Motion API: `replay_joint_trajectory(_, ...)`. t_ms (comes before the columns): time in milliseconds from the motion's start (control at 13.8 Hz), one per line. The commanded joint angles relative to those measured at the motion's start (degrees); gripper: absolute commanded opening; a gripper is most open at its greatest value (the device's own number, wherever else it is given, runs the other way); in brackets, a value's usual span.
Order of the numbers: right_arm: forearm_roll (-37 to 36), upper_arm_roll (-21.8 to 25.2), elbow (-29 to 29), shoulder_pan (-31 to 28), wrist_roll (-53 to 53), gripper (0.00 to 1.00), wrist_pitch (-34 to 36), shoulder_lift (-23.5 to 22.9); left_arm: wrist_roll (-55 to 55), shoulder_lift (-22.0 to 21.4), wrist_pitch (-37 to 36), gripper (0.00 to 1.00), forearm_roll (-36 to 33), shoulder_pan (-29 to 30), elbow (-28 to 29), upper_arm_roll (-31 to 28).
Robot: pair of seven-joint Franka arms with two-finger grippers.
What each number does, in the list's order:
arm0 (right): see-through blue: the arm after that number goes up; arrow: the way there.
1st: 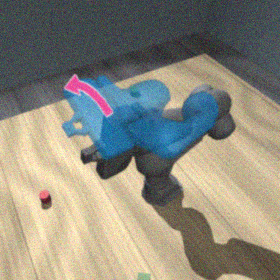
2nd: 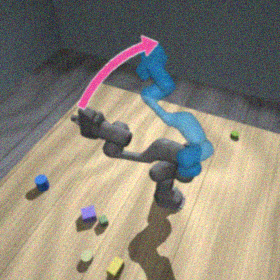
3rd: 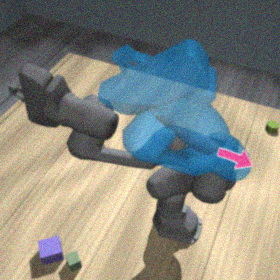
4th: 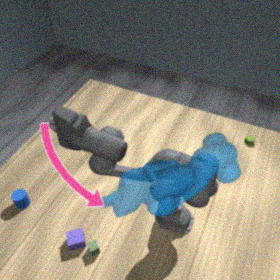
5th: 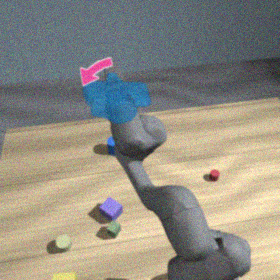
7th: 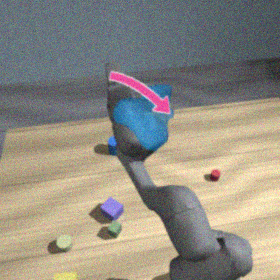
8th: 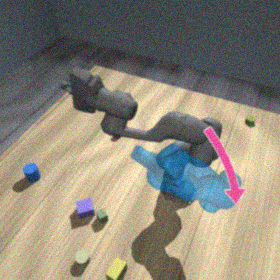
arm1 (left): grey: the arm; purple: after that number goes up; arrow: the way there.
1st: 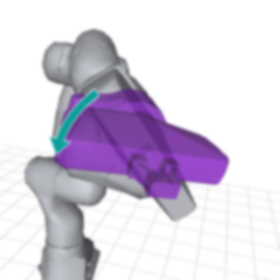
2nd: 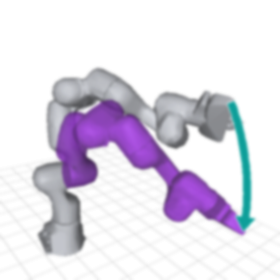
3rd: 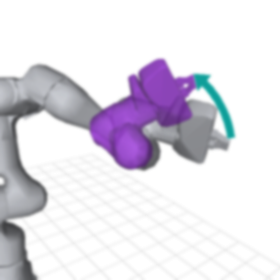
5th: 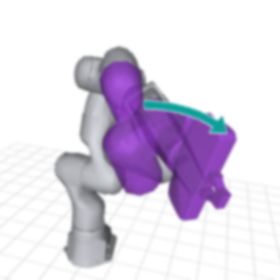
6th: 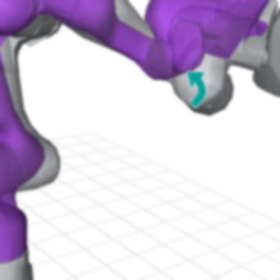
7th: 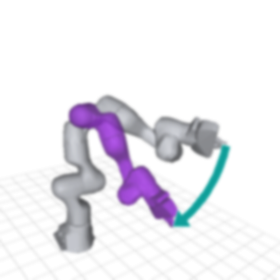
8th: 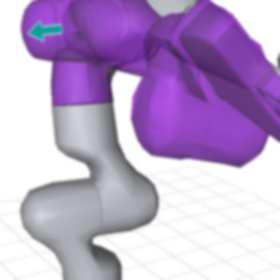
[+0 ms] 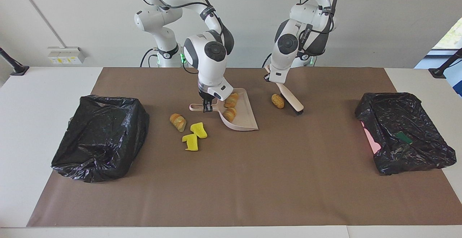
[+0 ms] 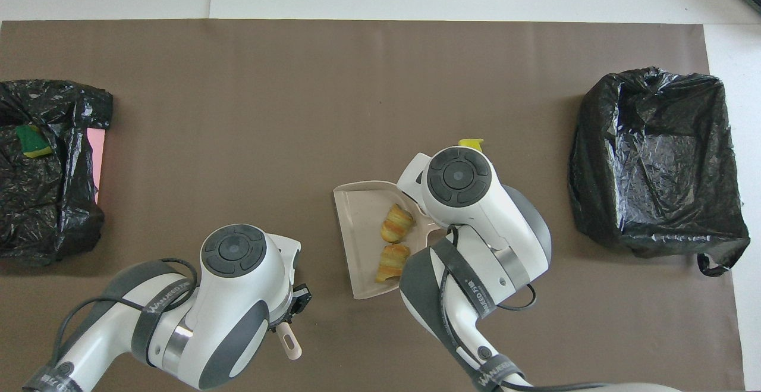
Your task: Sweep and dump trash in bin
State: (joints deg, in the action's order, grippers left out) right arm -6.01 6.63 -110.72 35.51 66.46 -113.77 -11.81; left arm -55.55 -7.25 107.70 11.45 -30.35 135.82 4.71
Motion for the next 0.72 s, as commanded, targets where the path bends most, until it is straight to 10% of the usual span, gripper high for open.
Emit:
replay_joint_trajectory(0,-1.37,-0.48,-2.65,0.7,-4.92,0.0,-1.89,1.35,3.95,-2.59,2.6,0.0,4.52,-1.73,3.04,-0.49)
replay_joint_trajectory(650,-1.9,-0.39,-1.95,0.53,-5.38,0.0,-0.31,1.35,24.65,3.65,17.46,0.0,11.93,-8.31,-0.64,-0.4)
